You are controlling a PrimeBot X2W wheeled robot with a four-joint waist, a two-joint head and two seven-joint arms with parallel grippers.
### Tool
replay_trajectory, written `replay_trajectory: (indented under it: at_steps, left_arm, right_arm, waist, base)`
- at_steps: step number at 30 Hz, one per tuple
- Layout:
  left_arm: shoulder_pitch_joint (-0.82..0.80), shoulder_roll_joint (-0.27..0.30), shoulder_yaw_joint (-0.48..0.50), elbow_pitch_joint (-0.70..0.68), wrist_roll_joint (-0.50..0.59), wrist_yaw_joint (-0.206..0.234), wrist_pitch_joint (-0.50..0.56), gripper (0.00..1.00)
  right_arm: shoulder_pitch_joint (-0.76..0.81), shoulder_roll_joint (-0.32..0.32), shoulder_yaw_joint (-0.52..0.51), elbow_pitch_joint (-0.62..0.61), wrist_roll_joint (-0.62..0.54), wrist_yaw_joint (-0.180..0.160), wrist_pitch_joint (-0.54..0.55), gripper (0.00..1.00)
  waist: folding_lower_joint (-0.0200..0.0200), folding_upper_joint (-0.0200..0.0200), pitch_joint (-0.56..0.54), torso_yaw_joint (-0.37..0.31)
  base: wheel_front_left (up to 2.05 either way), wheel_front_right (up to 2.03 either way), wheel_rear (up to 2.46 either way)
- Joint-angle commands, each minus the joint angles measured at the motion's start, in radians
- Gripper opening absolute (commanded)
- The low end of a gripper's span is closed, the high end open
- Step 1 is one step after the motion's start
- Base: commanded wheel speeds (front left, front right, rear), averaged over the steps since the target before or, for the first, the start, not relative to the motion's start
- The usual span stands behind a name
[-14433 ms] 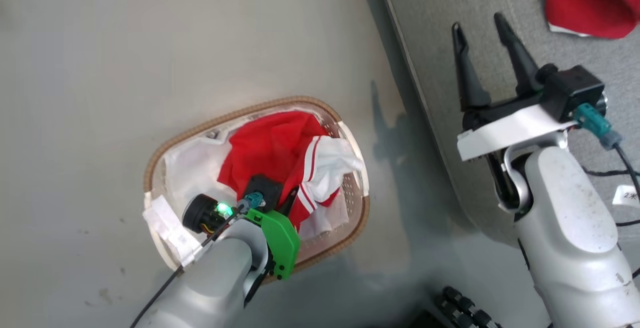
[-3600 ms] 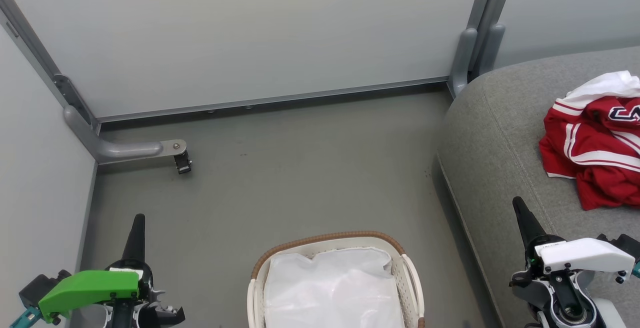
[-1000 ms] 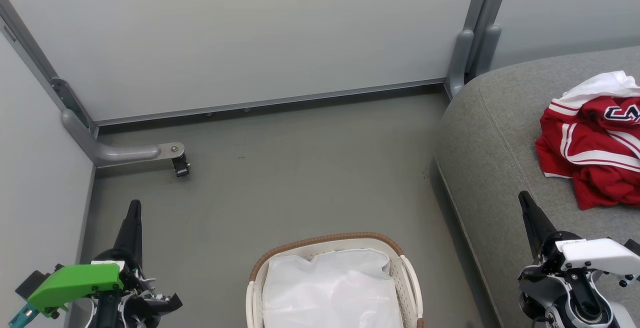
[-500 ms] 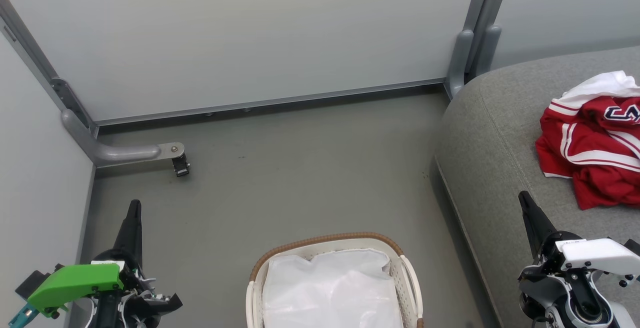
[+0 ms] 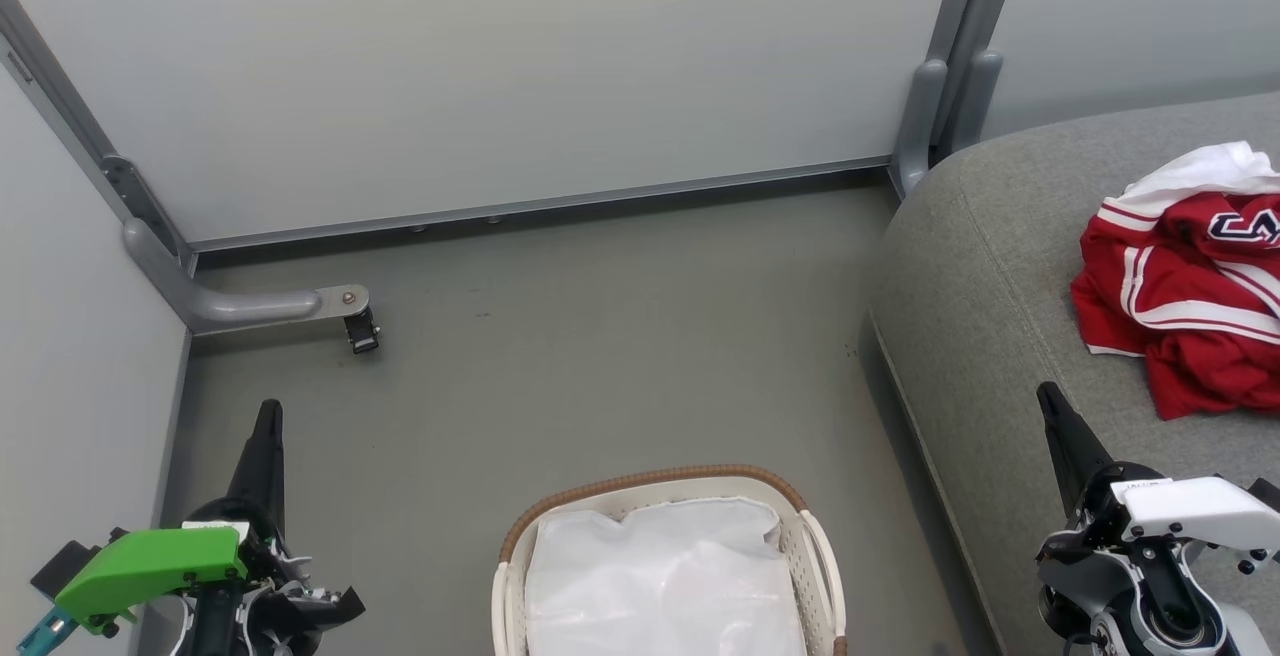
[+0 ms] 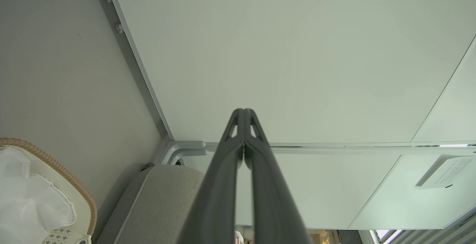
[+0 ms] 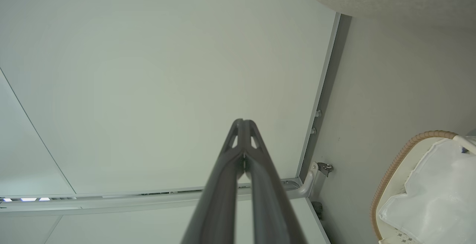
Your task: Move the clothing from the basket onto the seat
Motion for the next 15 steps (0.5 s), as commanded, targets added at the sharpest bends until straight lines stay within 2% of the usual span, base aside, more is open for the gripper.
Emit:
replay_trajectory:
  at_steps: [1,15]
  left_arm:
    - [-0.012,0.007,0.002,-0.003,-0.004,-0.004,0.004,0.0]
    - [-0.012,0.007,0.002,-0.003,-0.004,-0.004,0.004,0.0]
  right_arm:
    - [0.009,-0.006,-0.001,-0.003,0.003,0.0,0.002,0.0]
    - [0.009,-0.006,-0.001,-0.003,0.004,0.0,0.002,0.0]
  waist:
    - [0.0,0.0043,0.0,0.0]
    - [0.0,0.0043,0.0,0.0]
  base:
    - [0.0,0.0,0.0]
    - [0.0,0.0,0.0]
